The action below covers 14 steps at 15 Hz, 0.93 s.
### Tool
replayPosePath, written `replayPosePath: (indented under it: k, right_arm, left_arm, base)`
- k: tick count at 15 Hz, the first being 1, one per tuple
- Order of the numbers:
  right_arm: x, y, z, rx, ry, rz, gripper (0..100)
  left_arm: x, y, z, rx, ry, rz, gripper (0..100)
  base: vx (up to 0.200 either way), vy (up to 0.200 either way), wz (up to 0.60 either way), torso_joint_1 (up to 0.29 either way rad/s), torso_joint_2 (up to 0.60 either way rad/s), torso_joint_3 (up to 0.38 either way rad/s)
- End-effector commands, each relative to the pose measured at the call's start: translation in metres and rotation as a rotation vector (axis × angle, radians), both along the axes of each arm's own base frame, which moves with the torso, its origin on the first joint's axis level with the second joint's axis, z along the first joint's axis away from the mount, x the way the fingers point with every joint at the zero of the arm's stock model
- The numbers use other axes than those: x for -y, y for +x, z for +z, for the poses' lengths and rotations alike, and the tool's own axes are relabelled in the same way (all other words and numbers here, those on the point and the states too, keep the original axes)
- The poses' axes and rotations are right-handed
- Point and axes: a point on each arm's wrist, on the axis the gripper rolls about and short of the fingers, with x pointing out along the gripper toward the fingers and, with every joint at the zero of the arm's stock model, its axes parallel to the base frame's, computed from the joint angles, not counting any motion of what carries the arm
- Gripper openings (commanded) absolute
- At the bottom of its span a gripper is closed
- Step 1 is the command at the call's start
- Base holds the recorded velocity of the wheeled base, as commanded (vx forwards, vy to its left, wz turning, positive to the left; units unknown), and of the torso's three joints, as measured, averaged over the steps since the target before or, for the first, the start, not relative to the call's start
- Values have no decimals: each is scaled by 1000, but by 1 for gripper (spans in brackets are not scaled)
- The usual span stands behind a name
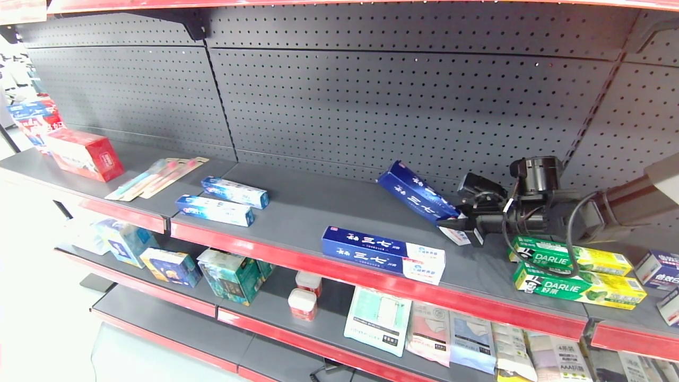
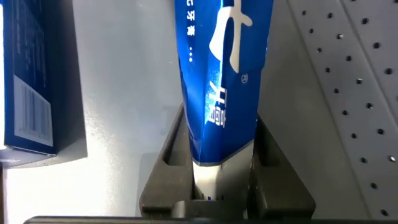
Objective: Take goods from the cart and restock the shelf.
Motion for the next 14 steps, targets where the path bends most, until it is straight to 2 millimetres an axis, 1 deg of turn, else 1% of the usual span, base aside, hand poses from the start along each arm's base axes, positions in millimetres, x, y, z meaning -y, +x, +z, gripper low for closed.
replayPosePath:
  k: [1,3,7,11,12,14]
  right_arm:
    - [-1,0,-1,-4,1,2,0]
    - [-2,-1,-3,-10,1,6,0]
    - [-8,0,0,9,24,44,0]
    - [-9,0,0,9,25,45,0]
    - [-8,0,0,11,24,46,100]
    - [-9,0,1,15,24,48,100]
  left_arm:
    - [0,0,0,1,-1,1,100]
    - [0,0,0,1,0,1,100]
    - [0,0,0,1,0,1,100]
    - [0,0,0,1,0,2,100]
    - [0,0,0,1,0,2,100]
    - [0,0,0,1,0,1,100]
  base:
    - [0,0,0,0,0,0]
    - [0,0,0,0,0,0]
    - [0,0,0,0,0,0]
    - [0,0,0,0,0,0]
    - [0,0,0,0,0,0]
    - [0,0,0,0,0,0]
